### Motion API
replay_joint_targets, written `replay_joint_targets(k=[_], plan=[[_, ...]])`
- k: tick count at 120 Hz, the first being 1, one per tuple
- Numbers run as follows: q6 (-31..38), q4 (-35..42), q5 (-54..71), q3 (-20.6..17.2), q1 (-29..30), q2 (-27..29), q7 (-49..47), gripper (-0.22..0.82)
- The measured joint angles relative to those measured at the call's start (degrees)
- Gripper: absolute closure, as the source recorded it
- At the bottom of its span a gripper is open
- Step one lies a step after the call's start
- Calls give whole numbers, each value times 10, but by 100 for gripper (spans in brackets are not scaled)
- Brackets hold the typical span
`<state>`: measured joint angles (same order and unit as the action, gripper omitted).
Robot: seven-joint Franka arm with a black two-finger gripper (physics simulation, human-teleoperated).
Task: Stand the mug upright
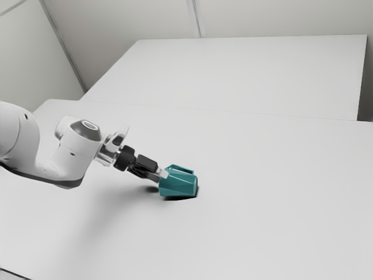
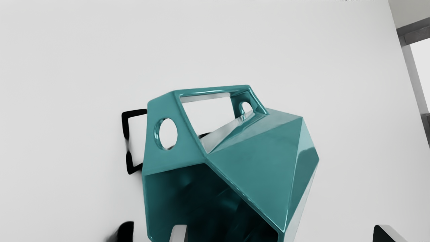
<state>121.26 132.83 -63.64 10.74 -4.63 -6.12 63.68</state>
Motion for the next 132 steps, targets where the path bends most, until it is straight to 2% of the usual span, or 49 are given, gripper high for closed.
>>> replay_joint_targets(k=[42, 71, 109, 120, 132], plan=[[0, -8, -4, -16, -1, -9, 12, 0], [-7, -6, -2, -27, -1, -11, -14, 1], [-9, -5, -1, -28, -1, -12, -42, 51], [-8, -5, -1, -28, -1, -11, -48, 62], [-7, -6, 0, -29, -1, -10, -54, 68]])
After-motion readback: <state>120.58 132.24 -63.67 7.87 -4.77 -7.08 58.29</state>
